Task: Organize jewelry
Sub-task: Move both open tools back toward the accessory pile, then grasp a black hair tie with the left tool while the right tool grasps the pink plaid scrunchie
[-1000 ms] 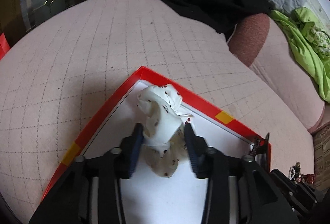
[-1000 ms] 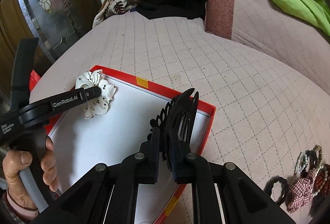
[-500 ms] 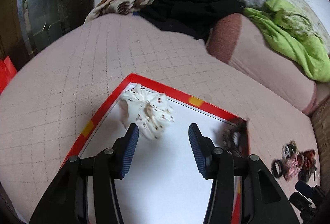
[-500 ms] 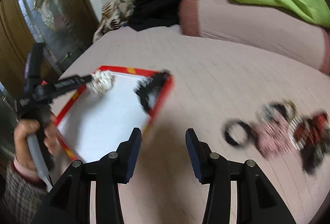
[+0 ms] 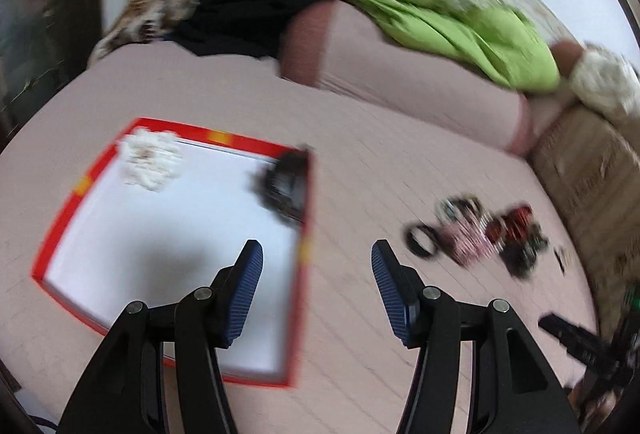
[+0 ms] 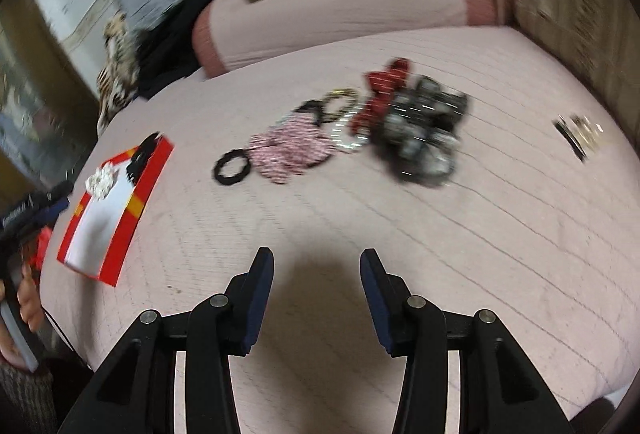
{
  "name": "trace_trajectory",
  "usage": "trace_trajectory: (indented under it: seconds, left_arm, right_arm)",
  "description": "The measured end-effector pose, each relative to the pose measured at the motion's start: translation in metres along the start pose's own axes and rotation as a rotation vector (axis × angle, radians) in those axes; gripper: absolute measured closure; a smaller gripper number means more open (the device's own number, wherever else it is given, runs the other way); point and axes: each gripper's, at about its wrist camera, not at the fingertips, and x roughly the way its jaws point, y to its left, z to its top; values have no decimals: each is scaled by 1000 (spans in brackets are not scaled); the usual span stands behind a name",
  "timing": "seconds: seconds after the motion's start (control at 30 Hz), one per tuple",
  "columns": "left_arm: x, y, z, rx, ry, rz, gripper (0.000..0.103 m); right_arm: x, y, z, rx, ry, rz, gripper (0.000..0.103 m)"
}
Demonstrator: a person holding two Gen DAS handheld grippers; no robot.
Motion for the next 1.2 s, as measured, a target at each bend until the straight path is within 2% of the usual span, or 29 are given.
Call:
trace_trajectory:
  seconds: [0.13, 0.27, 0.3, 0.33, 0.37, 0.43, 0.53, 0.73, 0.87, 0.9, 0.97, 1.0, 1.03, 1.1, 1.2]
  left_arm:
    - [32, -55, -5, 75, 88, -28, 47]
    - [71, -89, -7, 123, 161, -36, 48]
    - [81, -94, -7, 130, 178, -28, 49]
    - [93, -100, -7, 134, 192, -22, 54]
    - [104, -103, -5, 136, 205, -15, 59]
    - [117, -106, -3, 131, 223, -2, 62]
    - [140, -106, 6, 110, 228, 1, 62]
    - [180, -114, 10, 112, 278, -17, 62]
    - [188, -118, 7, 124, 249, -14, 62]
    - [188, -119, 6, 130, 245, -7, 67]
    - [188, -121, 3, 155, 244, 19, 93]
    - [187, -120, 4, 157, 247, 19, 94]
    - [184, -117, 3, 138, 254, -5, 94]
    - [177, -110, 2, 103, 268, -31, 94]
    - [163, -105, -2, 95, 260, -40, 94]
  right_arm:
    - [-5, -22, -5, 43, -13, 27, 54]
    - [0, -28, -4, 49, -19, 69, 54]
    - [4, -27, -2, 50, -15, 82, 54]
    - [7, -29, -2, 49, -13, 92, 54]
    - [13, -27, 2, 43, -10, 109, 54]
    - [23, -21, 9, 26, -10, 124, 54]
    - [41, -15, 27, 10, -10, 147, 54]
    - [80, -15, 65, 78, -5, 190, 54]
    - [102, -13, 78, 117, 13, 209, 54]
    - [106, -14, 80, 124, 17, 210, 54]
    - [117, -12, 83, 142, 32, 209, 54]
    - [121, -11, 84, 145, 39, 204, 54]
    - [124, -10, 84, 143, 46, 188, 55]
    - [130, -4, 80, 134, 76, 183, 89]
    - [128, 1, 75, 109, 98, 184, 93]
